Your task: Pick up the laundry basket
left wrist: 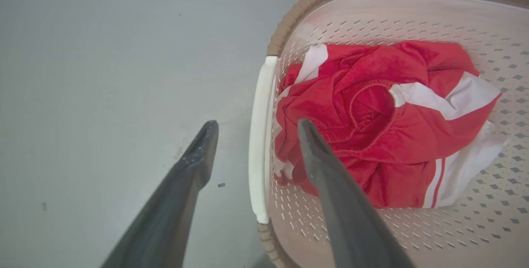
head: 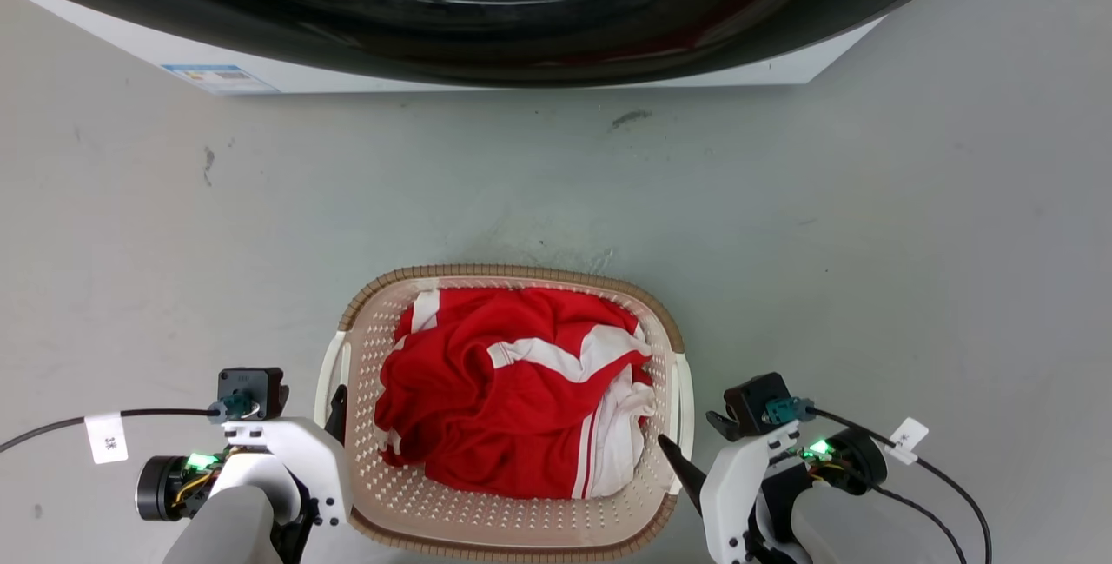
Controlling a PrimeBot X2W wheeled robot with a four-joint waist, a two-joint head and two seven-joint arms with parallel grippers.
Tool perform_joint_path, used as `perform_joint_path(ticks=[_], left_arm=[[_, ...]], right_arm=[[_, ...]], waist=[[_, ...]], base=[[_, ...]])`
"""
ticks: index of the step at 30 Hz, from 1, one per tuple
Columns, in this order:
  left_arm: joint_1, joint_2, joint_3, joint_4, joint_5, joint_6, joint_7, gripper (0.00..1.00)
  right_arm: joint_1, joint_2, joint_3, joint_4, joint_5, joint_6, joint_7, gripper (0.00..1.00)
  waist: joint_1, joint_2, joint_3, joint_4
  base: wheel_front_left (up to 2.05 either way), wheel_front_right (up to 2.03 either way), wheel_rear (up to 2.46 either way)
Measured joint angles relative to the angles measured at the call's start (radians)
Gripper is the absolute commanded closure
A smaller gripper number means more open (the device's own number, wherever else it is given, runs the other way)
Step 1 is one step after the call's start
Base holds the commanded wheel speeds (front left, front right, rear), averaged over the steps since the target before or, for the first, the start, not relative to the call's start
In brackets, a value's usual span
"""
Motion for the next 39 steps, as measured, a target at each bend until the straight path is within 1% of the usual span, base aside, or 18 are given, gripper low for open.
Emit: perform_joint_path(ticks=[6,19,37,38,39], left_arm=[[-0.028,0.003,-0.042,0.025,-0.037,0.000,0.000,0.00],[-0.075,0.002,-0.123,0.060,-0.106,0.000,0.000,0.00],[-0.118,-0.004,-0.225,0.069,-0.193,0.000,0.000,0.00],[-0.119,-0.005,-0.230,0.069,-0.199,0.000,0.000,0.00],[-0.120,-0.006,-0.237,0.070,-0.202,0.000,0.000,0.00]], right_arm=[[-0.028,0.000,0.035,0.011,0.048,0.000,0.013,0.00],[-0.084,0.000,0.100,0.046,0.105,0.000,0.018,0.00],[-0.125,0.000,0.169,0.060,0.190,0.000,0.022,0.00],[-0.129,0.000,0.171,0.062,0.195,0.000,0.022,0.04],[-0.133,0.000,0.173,0.065,0.198,0.000,0.022,0.29]], waist=[[0.0000,0.0000,0.040,0.001],[0.0000,0.0000,0.122,0.005],[-0.0001,0.0000,0.180,0.023],[0.0000,0.0000,0.184,0.024],[0.0000,0.0000,0.188,0.025]], base=[[0.00,0.00,0.00],[0.00,0.00,0.00],[0.00,0.00,0.00],[0.00,0.00,0.00],[0.00,0.00,0.00]])
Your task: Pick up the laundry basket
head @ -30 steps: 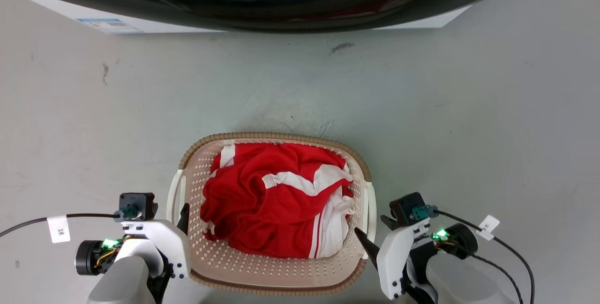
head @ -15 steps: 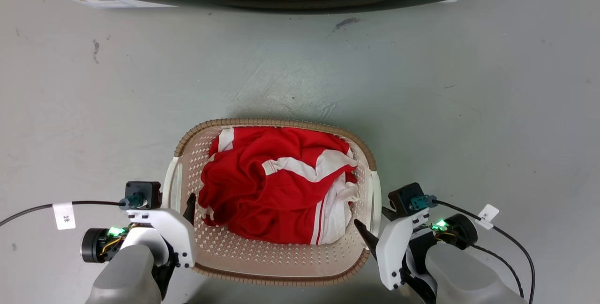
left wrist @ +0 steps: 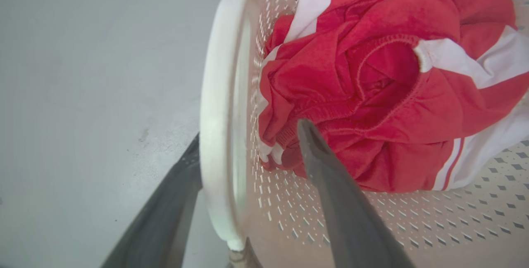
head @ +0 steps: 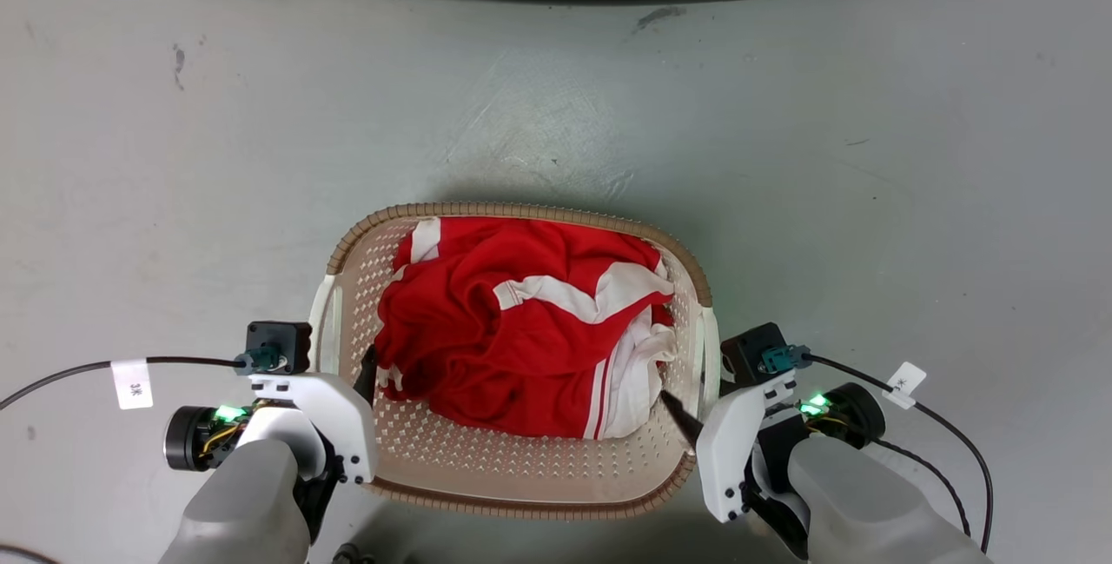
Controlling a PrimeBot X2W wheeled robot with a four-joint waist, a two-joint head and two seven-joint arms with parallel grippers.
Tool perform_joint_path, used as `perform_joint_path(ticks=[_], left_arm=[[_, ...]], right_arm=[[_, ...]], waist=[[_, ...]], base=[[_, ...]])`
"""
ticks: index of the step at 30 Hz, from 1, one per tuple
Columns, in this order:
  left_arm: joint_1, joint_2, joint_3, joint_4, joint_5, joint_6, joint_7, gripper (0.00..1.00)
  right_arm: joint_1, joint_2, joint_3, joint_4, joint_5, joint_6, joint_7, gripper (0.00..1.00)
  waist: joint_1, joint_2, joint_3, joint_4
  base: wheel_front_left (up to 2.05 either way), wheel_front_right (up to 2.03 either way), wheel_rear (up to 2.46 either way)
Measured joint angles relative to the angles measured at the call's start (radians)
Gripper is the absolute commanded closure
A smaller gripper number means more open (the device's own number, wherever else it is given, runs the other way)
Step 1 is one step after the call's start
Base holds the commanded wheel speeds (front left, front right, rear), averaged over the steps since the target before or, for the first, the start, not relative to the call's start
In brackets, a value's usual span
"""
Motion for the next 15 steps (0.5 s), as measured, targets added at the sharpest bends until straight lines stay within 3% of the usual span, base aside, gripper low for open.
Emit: perform_joint_path(ticks=[1,2,3,4,15], left_arm=[[-0.001,-0.001,-0.007,0.000,-0.005,0.000,0.000,0.00],[-0.002,-0.002,-0.012,0.000,-0.010,0.000,0.000,0.04],[-0.003,-0.003,-0.020,0.000,-0.015,0.000,0.000,0.64],[-0.005,-0.003,-0.026,0.000,-0.017,0.000,0.000,0.99],[-0.006,-0.007,-0.091,0.003,-0.079,0.002,0.005,1.00]], right_arm=[[-0.003,0.000,0.002,0.003,0.002,0.000,0.000,0.53],[-0.005,0.000,0.004,0.006,0.008,0.000,0.000,0.64],[-0.006,0.000,0.005,0.010,0.010,0.000,-0.003,0.90],[-0.008,0.000,0.006,0.014,0.014,0.000,-0.004,1.00],[-0.016,-0.007,0.028,0.042,0.048,-0.002,-0.012,1.00]], waist=[[0.0000,0.0000,0.004,0.001],[0.0000,0.0000,0.007,0.003],[0.0000,0.0000,0.009,0.004],[0.0000,0.0000,0.012,0.005],[0.0000,0.0000,-0.024,0.008]], base=[[0.00,0.00,0.00],[0.00,0.00,0.00],[0.00,0.00,0.00],[0.00,0.00,0.00],[0.00,0.00,0.00]])
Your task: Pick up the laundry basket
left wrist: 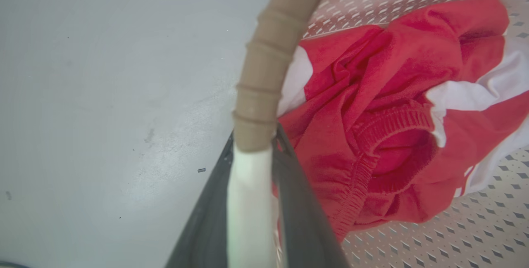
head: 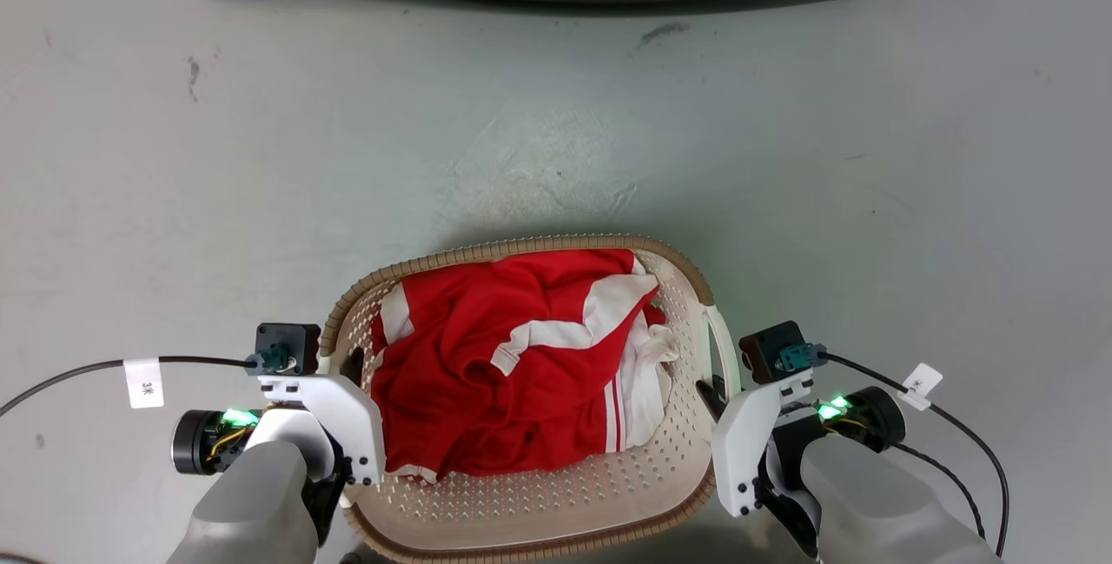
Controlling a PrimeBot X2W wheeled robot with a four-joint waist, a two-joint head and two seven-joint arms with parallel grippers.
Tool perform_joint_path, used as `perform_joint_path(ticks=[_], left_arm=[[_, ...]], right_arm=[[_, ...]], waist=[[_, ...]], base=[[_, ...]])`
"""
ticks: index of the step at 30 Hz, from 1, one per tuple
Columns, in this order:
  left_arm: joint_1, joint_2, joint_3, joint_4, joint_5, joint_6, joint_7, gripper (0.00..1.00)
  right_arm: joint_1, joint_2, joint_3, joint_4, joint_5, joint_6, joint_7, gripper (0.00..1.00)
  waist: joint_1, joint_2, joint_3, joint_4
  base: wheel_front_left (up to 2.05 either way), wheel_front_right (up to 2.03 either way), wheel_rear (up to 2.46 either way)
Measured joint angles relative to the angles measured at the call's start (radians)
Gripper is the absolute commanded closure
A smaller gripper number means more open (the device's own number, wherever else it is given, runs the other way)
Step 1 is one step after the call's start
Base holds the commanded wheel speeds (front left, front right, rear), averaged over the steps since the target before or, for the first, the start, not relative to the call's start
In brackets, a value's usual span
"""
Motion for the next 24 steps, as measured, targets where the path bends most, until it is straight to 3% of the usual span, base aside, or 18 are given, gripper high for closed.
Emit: perform_joint_path(ticks=[24], left_arm=[[0.071,-0.008,-0.162,-0.012,-0.127,0.001,0.098,1.00]], right_arm=[[0.088,-0.002,0.057,0.026,0.075,-0.001,0.062,1.00]], waist=[[0.0000,0.0000,-0.276,-0.035]], base=[[0.00,0.00,0.00]])
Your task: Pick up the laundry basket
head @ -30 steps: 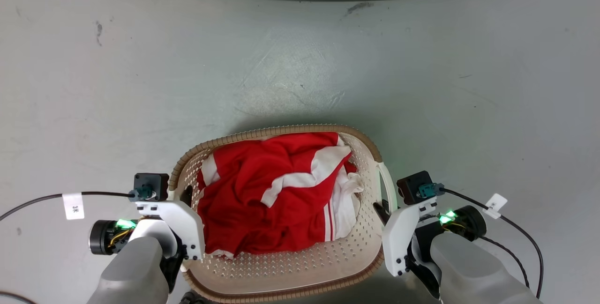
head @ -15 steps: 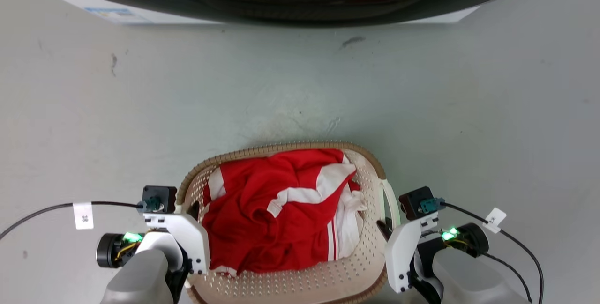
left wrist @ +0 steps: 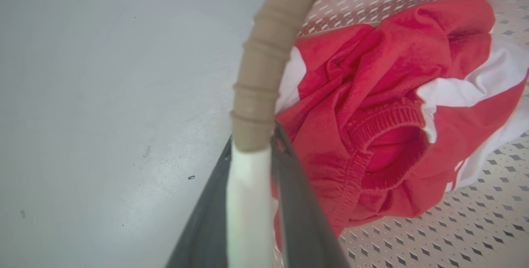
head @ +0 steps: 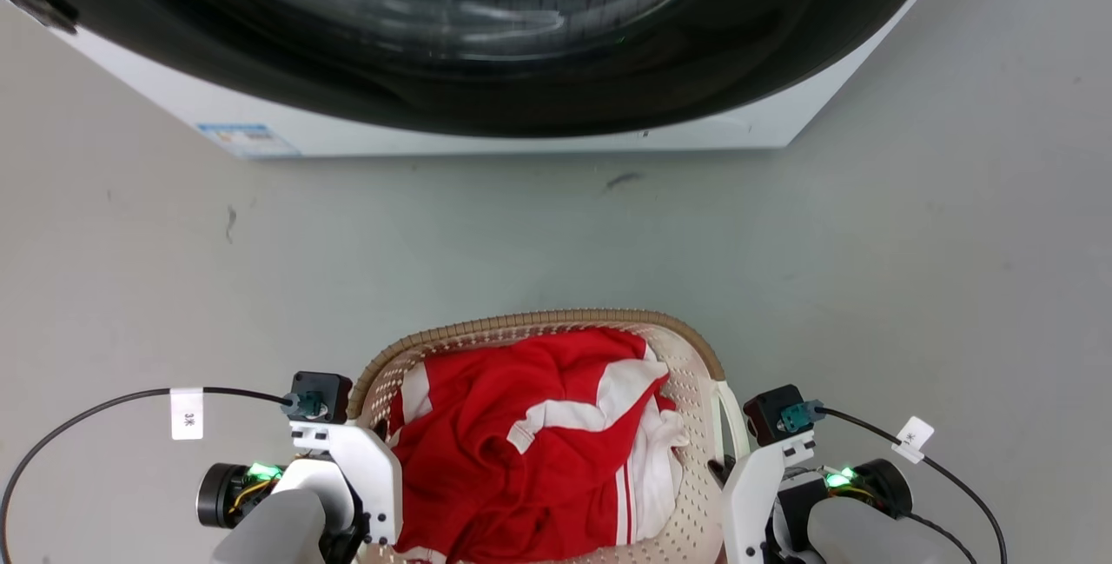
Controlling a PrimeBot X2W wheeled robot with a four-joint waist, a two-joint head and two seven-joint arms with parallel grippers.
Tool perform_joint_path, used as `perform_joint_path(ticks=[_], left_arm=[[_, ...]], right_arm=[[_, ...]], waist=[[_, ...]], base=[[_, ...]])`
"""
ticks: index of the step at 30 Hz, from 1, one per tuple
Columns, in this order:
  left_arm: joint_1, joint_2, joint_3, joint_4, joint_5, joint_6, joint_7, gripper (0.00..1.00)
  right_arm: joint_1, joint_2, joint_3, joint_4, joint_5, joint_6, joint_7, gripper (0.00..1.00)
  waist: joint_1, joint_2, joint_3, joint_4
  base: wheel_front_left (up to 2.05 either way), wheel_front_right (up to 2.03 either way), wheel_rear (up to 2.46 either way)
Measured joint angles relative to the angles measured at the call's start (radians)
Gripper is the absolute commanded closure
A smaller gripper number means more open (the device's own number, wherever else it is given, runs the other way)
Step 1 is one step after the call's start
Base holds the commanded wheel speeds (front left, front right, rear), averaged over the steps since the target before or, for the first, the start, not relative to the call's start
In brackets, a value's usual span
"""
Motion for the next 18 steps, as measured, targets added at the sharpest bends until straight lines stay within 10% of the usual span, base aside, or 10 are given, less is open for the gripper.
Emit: perform_joint_path(ticks=[18], left_arm=[[-0.002,0.019,-0.141,-0.047,-0.102,0.001,0.202,1.00]], right_arm=[[-0.002,0.002,0.051,0.026,0.035,0.001,0.158,1.00]], waist=[[-0.0001,0.0000,-0.224,-0.045]], base=[[0.00,0.00,0.00]])
